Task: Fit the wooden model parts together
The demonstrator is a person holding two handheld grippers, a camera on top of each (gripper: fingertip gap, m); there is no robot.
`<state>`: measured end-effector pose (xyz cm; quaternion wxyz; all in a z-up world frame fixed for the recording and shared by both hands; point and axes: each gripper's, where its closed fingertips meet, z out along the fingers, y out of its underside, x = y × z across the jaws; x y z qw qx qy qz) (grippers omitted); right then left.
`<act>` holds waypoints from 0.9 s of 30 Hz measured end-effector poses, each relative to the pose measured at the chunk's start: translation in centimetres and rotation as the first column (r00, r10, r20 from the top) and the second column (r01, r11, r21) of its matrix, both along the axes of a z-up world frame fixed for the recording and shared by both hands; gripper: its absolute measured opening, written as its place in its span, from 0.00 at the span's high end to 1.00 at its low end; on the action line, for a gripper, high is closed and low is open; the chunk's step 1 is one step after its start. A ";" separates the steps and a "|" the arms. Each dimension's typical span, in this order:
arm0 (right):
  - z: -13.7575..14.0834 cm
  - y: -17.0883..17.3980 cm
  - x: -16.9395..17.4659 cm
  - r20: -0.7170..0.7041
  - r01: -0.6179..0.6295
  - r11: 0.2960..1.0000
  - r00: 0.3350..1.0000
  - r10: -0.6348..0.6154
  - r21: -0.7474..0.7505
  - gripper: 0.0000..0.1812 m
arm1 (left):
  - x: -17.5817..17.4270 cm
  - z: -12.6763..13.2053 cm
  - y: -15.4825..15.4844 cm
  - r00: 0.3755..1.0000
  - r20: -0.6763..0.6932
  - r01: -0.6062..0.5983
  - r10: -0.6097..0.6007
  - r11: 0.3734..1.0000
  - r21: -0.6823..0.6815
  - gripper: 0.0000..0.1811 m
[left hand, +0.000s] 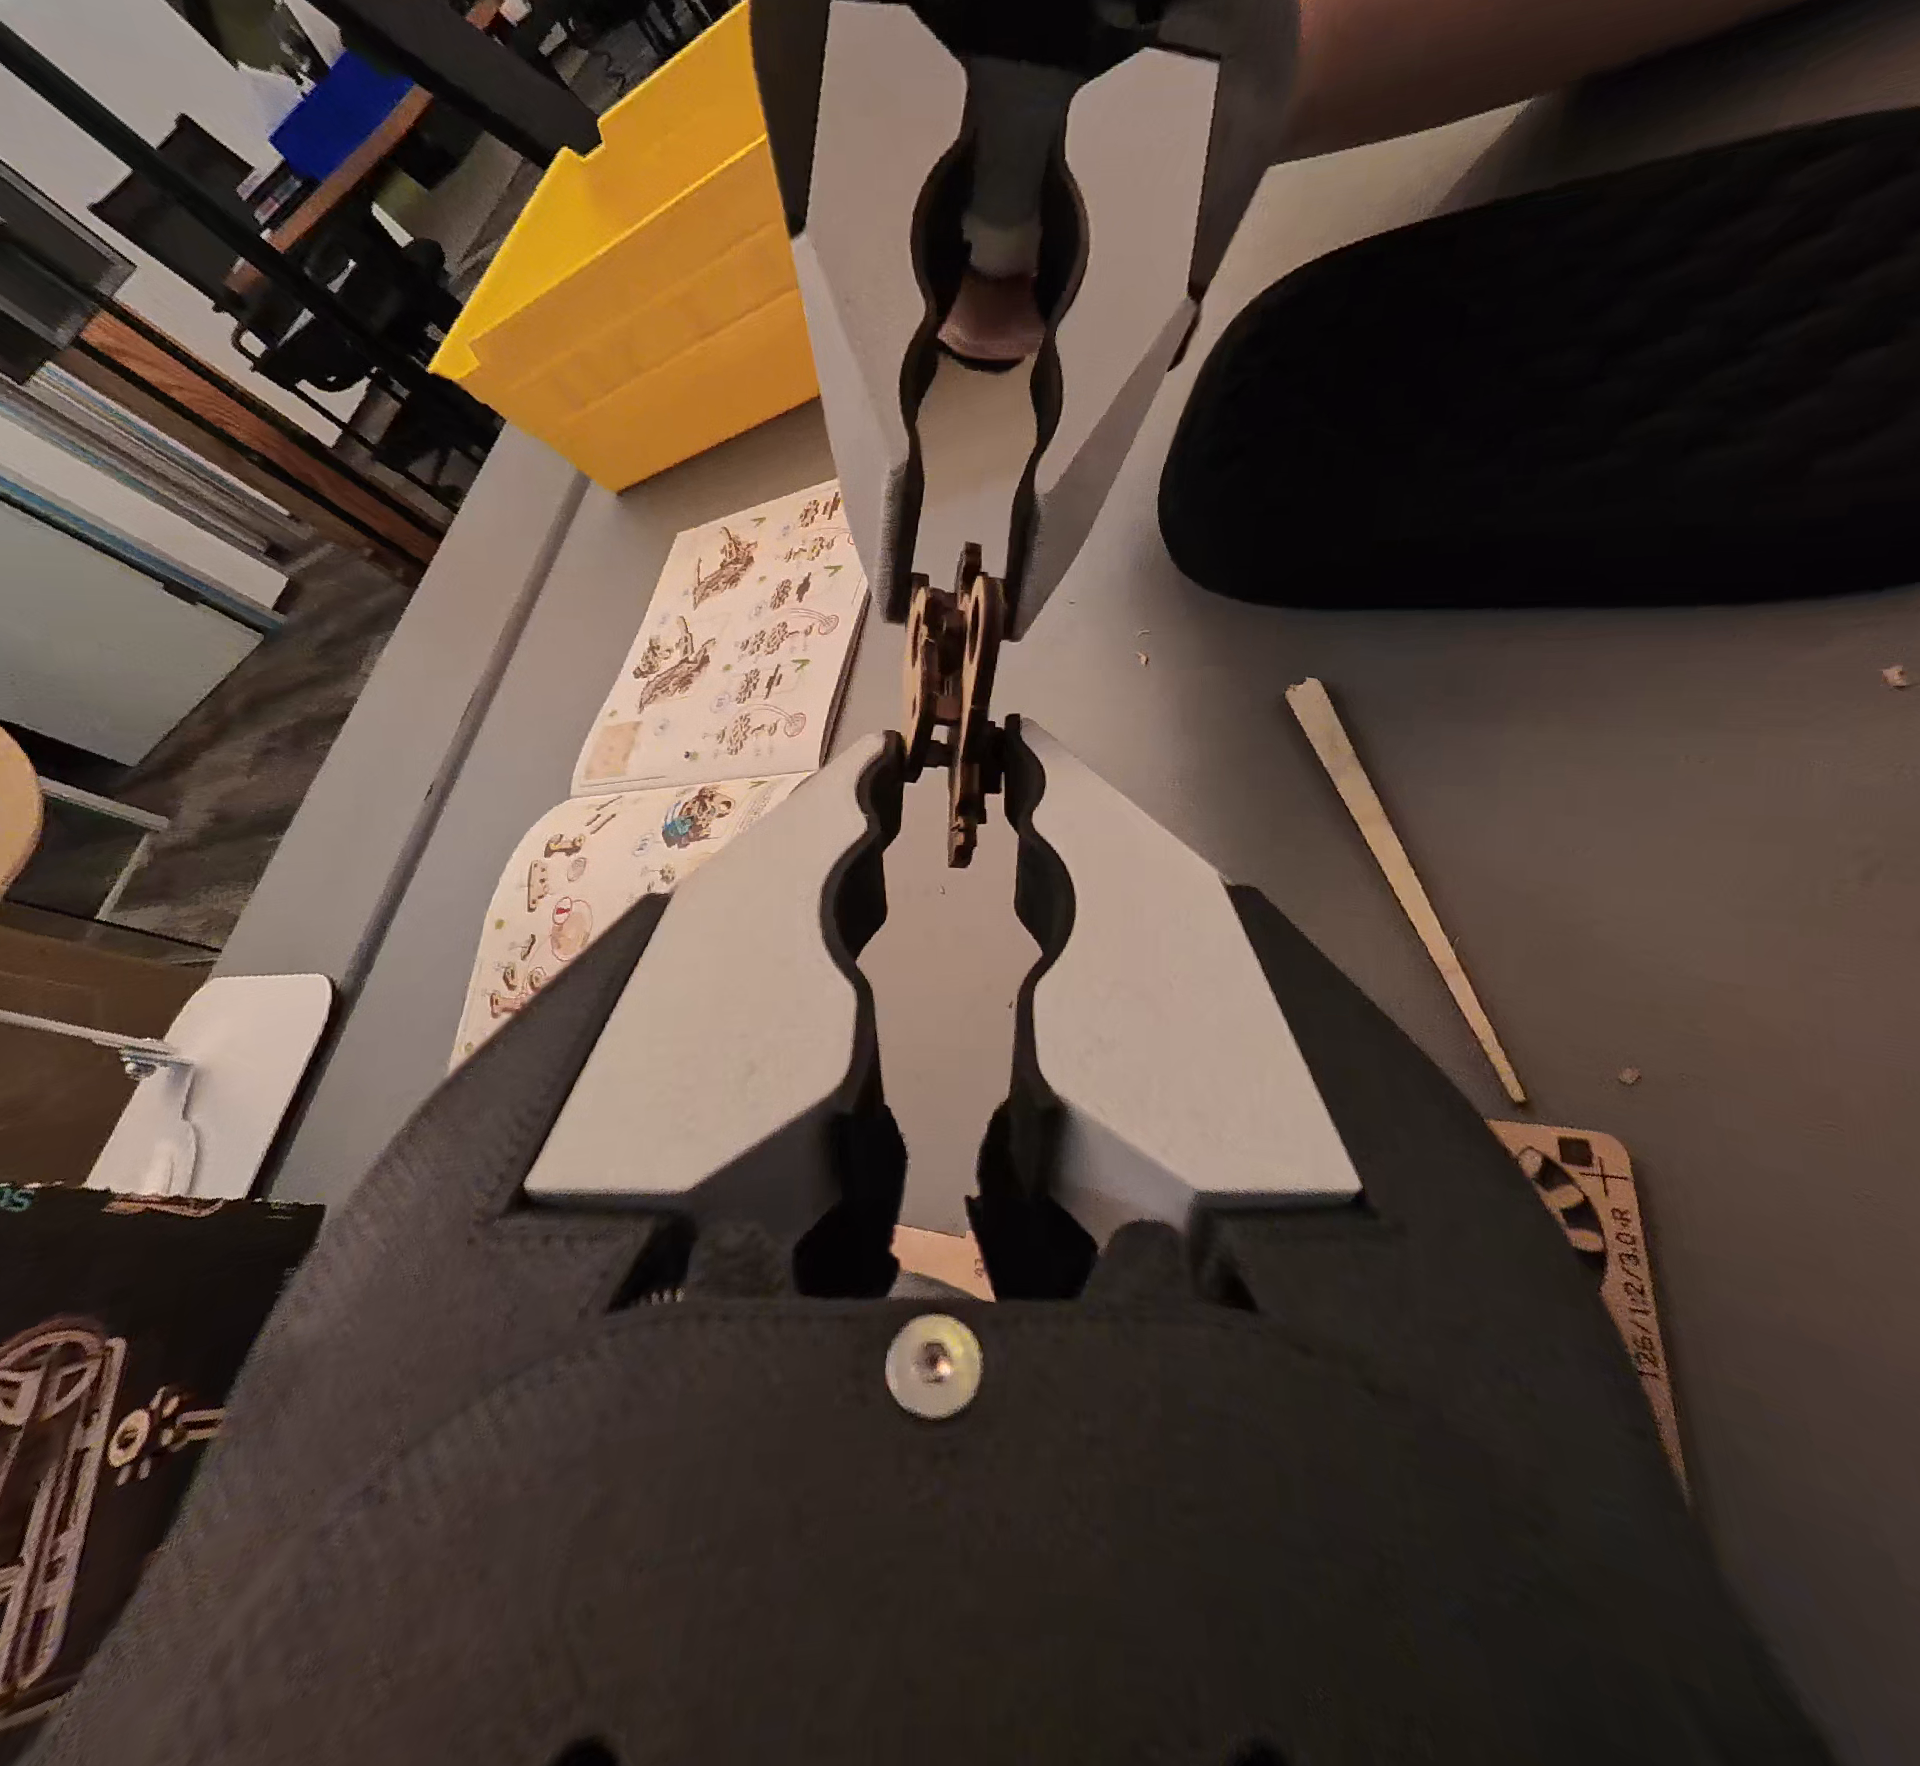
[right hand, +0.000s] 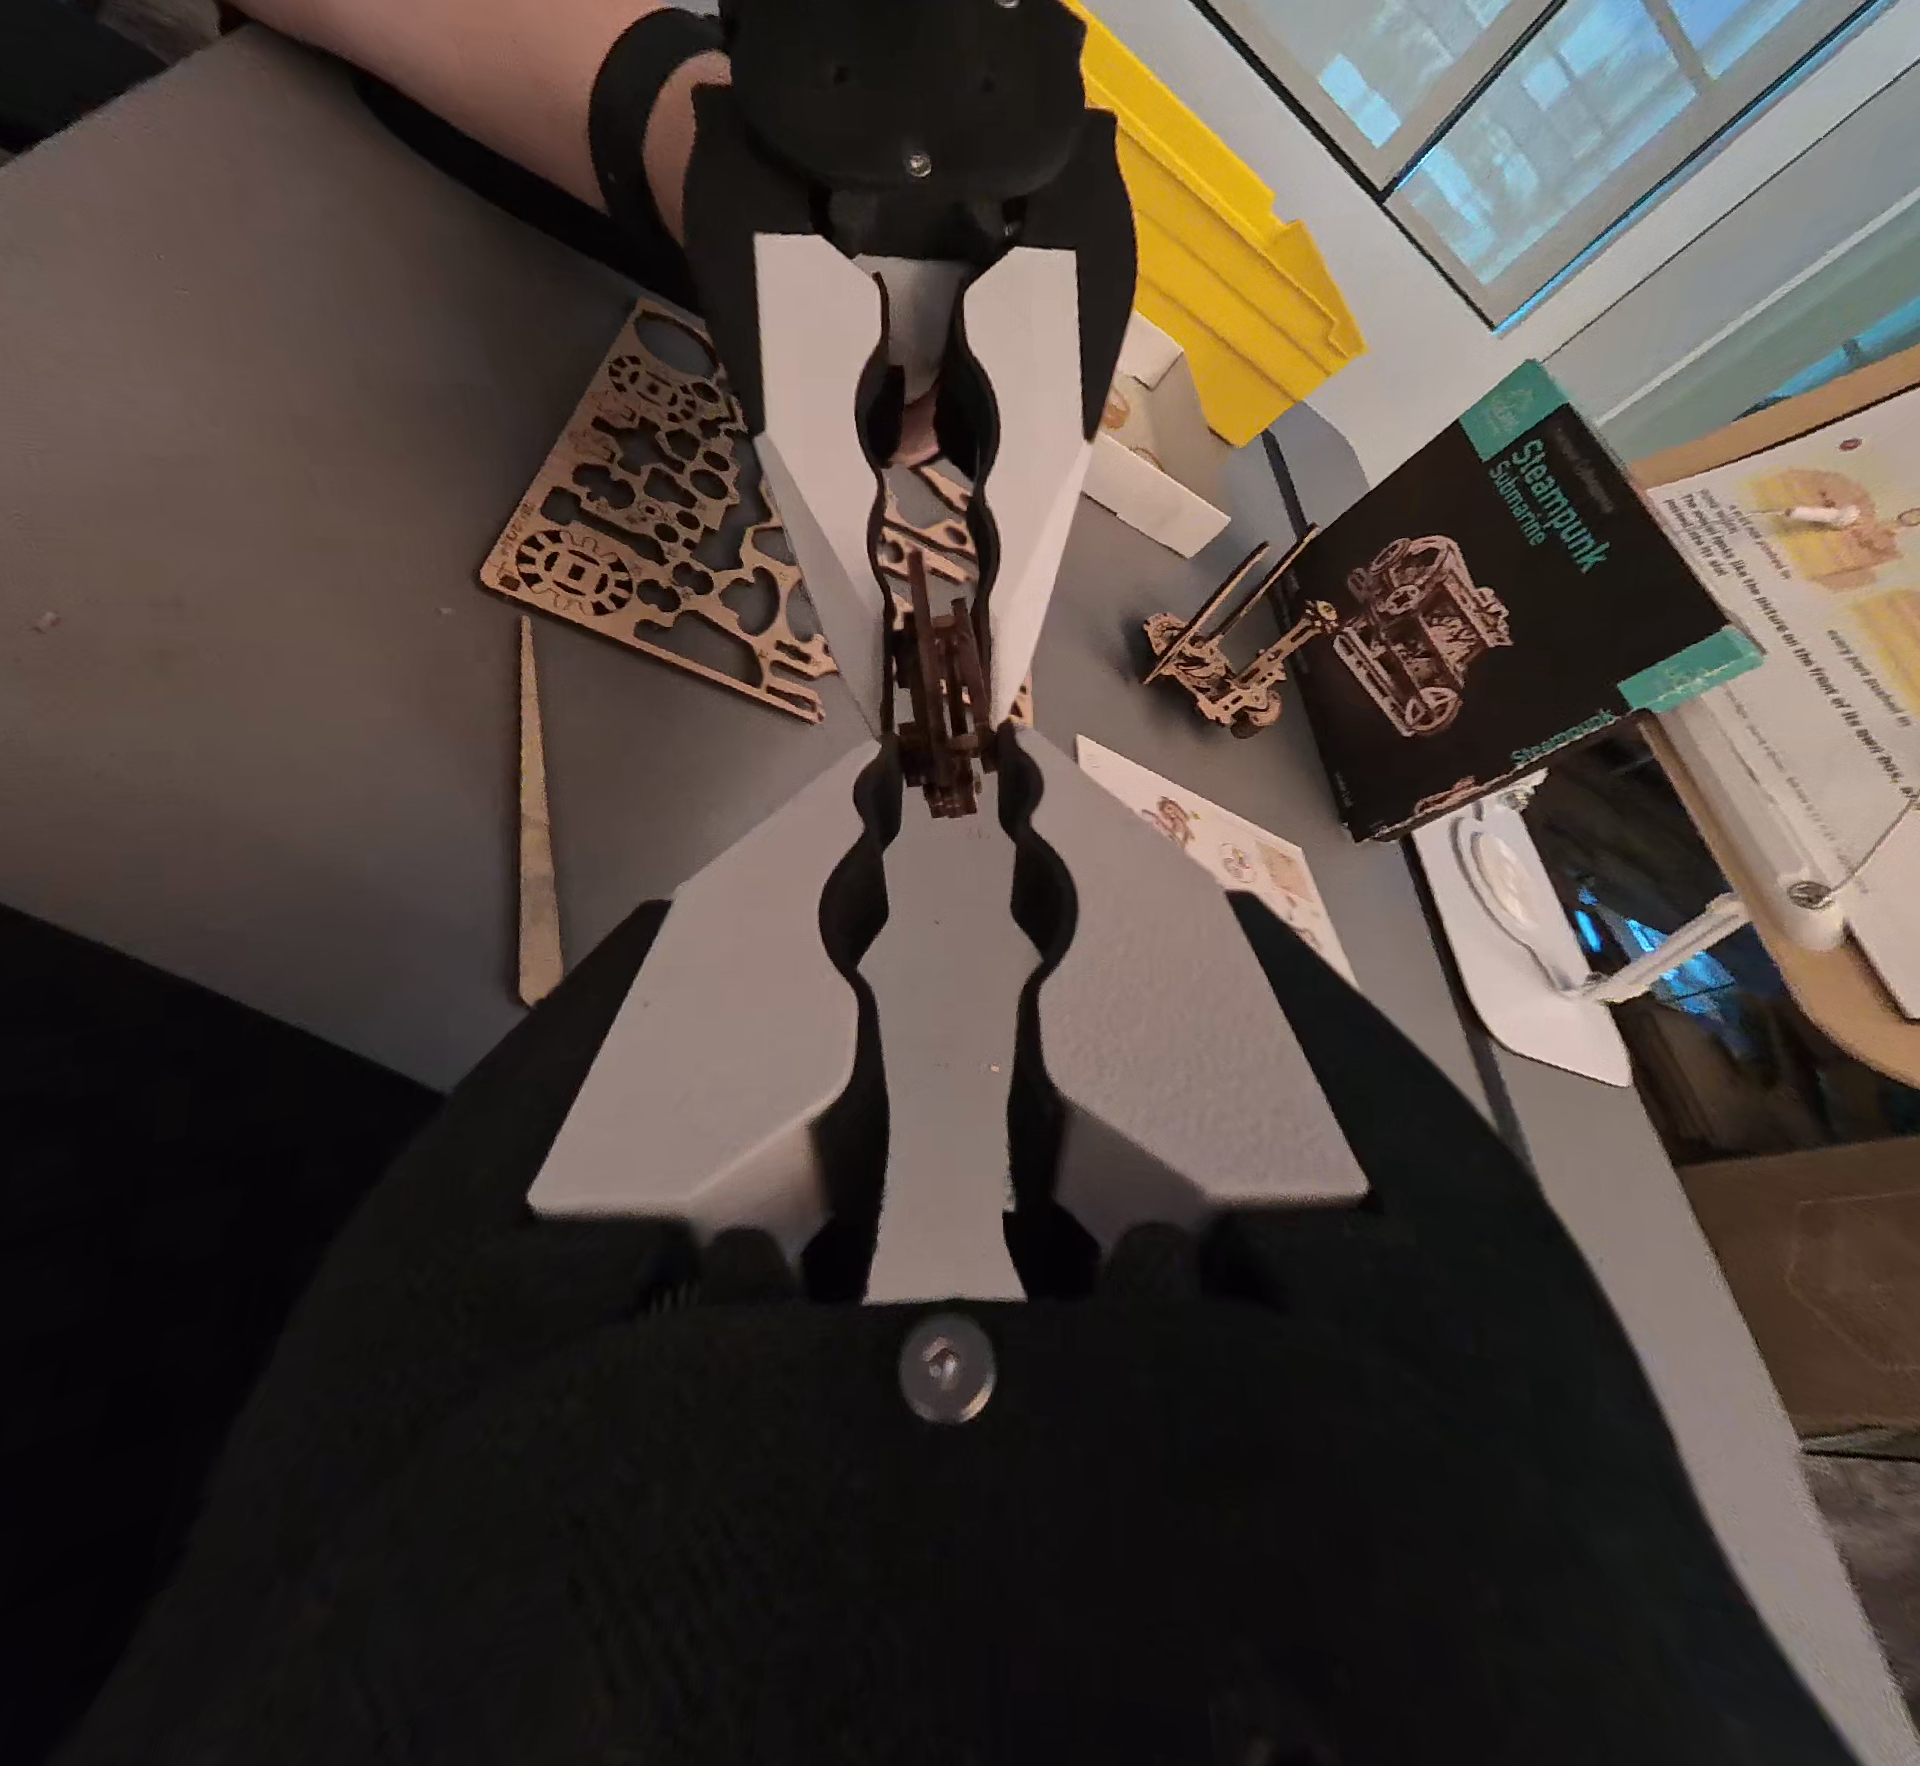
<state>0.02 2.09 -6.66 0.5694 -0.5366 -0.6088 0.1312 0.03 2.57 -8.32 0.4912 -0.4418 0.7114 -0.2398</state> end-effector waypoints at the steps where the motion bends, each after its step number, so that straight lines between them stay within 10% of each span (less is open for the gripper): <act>1: -0.1 0.0 0.0 -0.006 -0.002 1.000 1.000 0.002 -0.020 0.91 | 0.0 0.1 -0.1 1.000 0.000 0.005 -0.005 1.000 -0.014 0.90; 27: -0.6 -0.2 -1.2 0.085 0.111 0.988 0.991 -0.102 -0.103 0.92 | -0.7 0.5 -1.2 0.994 -0.047 0.085 -0.095 0.979 -0.185 0.90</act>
